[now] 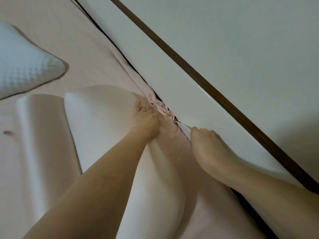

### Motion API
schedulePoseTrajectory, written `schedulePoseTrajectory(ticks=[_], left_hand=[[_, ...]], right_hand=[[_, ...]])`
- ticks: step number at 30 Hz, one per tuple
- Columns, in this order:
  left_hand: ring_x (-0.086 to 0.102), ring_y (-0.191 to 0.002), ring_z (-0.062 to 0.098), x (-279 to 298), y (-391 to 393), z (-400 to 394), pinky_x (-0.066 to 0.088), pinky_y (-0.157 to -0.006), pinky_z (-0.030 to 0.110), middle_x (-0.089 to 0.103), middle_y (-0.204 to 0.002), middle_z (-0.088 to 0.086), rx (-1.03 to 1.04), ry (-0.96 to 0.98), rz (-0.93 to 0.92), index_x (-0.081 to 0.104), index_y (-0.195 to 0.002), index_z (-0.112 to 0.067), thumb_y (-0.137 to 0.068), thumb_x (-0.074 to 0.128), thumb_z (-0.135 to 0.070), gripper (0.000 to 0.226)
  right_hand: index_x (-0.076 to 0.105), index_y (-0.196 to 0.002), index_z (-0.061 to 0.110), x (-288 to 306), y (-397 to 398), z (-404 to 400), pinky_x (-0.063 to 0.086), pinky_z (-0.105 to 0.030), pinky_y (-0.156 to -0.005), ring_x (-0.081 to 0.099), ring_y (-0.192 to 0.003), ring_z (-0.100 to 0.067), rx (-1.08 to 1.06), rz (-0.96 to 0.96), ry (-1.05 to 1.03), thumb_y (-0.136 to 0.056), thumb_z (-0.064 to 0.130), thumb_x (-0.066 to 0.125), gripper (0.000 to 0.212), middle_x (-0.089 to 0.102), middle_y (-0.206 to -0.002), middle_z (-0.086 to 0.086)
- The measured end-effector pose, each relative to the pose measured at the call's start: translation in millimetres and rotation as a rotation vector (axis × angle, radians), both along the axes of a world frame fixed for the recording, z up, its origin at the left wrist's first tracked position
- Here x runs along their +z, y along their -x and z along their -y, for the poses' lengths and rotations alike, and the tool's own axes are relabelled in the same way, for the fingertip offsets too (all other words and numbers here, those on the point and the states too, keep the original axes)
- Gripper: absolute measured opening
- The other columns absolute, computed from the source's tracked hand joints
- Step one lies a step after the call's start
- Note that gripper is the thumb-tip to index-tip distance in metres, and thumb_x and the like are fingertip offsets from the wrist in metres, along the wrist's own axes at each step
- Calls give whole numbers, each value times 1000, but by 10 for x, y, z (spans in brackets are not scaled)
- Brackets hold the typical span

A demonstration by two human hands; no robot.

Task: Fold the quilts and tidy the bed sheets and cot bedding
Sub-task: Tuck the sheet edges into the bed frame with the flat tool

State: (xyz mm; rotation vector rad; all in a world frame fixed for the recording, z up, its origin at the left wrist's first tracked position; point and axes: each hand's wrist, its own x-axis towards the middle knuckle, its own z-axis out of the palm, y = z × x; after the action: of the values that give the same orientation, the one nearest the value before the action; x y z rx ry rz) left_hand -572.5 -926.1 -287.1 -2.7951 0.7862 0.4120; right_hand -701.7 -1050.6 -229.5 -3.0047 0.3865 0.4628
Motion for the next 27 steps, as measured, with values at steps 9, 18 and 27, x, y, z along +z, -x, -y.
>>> schedulePoseTrajectory(ticks=[9,18,27], left_hand=[[46,-125,22,-96,-176,29,25,-102,37,46,-142,-2,-130,7,42,46,-136,-24,-101,27,-32,41],[28,-140,26,-193,-248,67,6,-116,47,31,-154,1,-85,24,-8,39,-145,-24,-100,22,-40,50],[26,-139,21,-24,-632,-161,-12,-113,55,46,-141,-4,175,-13,98,42,-141,-18,-89,40,-29,53]], right_hand=[[57,-103,4,-386,-391,4,39,-37,-68,61,-95,-33,43,42,-42,-91,-6,36,26,64,-103,-15],[36,-67,11,21,-575,-64,34,-26,-53,48,-60,-16,30,-8,34,-91,-3,42,28,41,-66,-1],[46,-98,13,161,-1212,-245,36,-34,-62,61,-81,-30,176,248,-132,-100,11,34,13,53,-82,-1]])
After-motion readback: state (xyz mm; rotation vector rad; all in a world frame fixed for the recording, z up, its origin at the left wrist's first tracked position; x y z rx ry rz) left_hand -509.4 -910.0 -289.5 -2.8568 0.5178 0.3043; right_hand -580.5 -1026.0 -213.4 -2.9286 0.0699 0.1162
